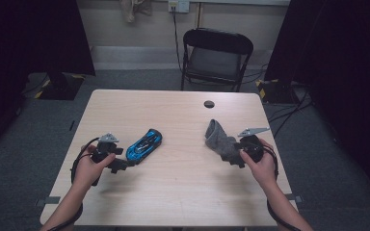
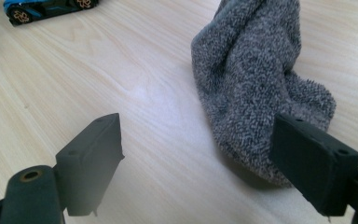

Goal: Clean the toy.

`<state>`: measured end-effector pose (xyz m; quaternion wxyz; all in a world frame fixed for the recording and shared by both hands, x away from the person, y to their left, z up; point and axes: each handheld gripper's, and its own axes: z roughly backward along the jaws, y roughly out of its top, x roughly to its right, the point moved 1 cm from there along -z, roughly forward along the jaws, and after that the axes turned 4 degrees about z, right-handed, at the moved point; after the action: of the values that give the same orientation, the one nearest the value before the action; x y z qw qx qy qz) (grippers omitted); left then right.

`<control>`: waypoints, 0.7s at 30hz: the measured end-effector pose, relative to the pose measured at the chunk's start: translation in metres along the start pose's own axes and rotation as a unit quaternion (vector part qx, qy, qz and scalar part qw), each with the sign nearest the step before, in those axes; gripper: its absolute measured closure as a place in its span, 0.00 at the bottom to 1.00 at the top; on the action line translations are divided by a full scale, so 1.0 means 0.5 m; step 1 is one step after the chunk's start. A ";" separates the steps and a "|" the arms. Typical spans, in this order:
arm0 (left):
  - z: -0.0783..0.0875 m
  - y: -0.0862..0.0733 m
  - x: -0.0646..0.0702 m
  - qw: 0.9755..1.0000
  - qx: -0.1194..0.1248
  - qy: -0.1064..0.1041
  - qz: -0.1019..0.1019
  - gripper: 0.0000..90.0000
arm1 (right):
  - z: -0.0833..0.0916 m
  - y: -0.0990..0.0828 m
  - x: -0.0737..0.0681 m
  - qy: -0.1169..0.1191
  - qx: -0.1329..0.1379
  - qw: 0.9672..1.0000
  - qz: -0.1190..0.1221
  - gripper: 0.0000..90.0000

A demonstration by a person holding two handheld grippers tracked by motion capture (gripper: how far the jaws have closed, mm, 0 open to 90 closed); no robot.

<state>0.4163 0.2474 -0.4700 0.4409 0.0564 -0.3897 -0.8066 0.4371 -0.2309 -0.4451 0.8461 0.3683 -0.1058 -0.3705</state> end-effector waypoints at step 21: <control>0.015 -0.039 0.006 1.000 -0.001 -0.005 -0.006 0.18 | 0.009 -0.049 -0.011 -0.002 -0.005 1.000 0.001 0.18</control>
<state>0.3981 0.2557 -0.4774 0.4343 0.0544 -0.3907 -0.8098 0.4177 -0.2404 -0.4586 0.8479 0.3635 -0.1060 -0.3711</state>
